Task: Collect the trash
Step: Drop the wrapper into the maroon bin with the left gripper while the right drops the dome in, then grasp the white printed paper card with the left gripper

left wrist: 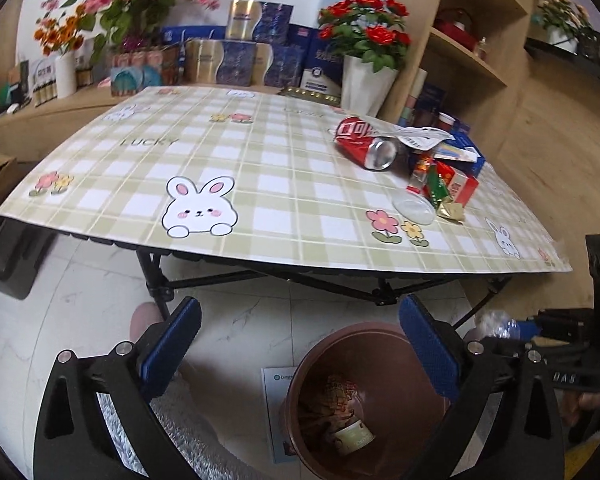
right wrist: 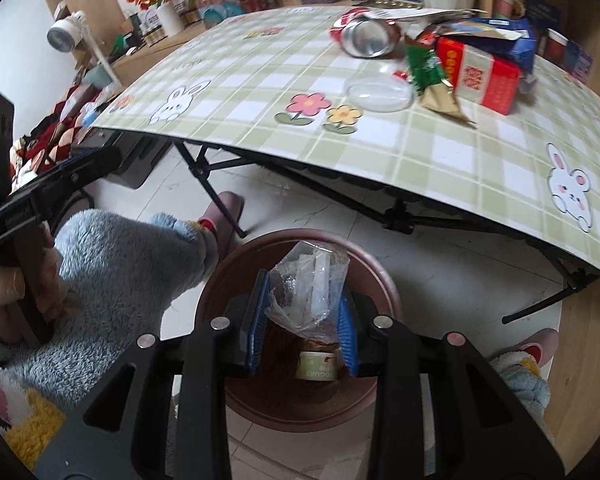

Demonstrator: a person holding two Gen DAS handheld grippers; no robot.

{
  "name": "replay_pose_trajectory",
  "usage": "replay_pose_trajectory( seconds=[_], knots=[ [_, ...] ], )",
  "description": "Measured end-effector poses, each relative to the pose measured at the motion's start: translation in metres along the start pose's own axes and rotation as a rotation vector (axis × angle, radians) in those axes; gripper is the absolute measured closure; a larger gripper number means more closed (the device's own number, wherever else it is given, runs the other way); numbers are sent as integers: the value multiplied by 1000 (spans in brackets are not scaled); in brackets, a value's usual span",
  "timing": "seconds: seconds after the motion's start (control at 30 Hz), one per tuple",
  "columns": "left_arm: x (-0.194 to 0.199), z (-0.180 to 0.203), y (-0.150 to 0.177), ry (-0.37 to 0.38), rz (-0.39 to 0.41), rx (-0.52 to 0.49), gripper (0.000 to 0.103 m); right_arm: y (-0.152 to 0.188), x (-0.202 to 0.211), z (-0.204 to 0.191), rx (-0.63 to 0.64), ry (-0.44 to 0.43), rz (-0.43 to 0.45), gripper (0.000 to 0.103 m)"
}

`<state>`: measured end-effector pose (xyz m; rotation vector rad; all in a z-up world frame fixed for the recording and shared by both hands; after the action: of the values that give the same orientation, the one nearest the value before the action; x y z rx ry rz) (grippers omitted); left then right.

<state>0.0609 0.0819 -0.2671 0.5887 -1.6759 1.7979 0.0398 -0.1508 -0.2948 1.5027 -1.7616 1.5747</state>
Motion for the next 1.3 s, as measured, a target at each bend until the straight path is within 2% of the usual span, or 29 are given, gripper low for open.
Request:
replay_pose_trajectory(
  seconds=[0.13,0.27,0.3,0.43,0.53,0.67,0.77,0.93,1.1,1.3],
  knots=[
    [0,-2,0,0,1,9,6,0,-1,-8,28,-30,6,67],
    [0,-1,0,-3,4,8,6,-5,9,-19,69,-53,69,42],
    [0,-1,0,-3,5,6,6,-7,12,-21,82,-47,86,39],
    [2,0,-1,-5,12,1,6,-12,22,-23,110,4,144,16],
    [2,-1,-1,-9,11,8,6,-16,26,-19,117,48,172,7],
    [2,-3,-1,-17,11,12,6,-21,34,-3,85,133,202,6],
    [2,-3,-1,-25,11,9,6,-24,41,10,45,159,230,6],
    [1,-1,-2,-38,8,4,6,-27,57,30,-42,139,286,6],
    [1,-1,-4,-27,13,10,6,-37,82,35,-26,104,358,6],
    [-4,4,-11,-39,-2,16,6,-49,99,57,-37,157,391,6]
  ],
)
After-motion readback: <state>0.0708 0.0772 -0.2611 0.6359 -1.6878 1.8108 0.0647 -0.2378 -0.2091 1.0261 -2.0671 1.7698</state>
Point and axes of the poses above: each gripper's, at about its wrist camera, not at the fingertips, and x roughly against the way its jaws point, z to its right, y to its underside, the point moved 3 cm from there along -x, roughly the way its jaws point, and after that the axes turned 9 degrees about -y, right-handed, at the moved point
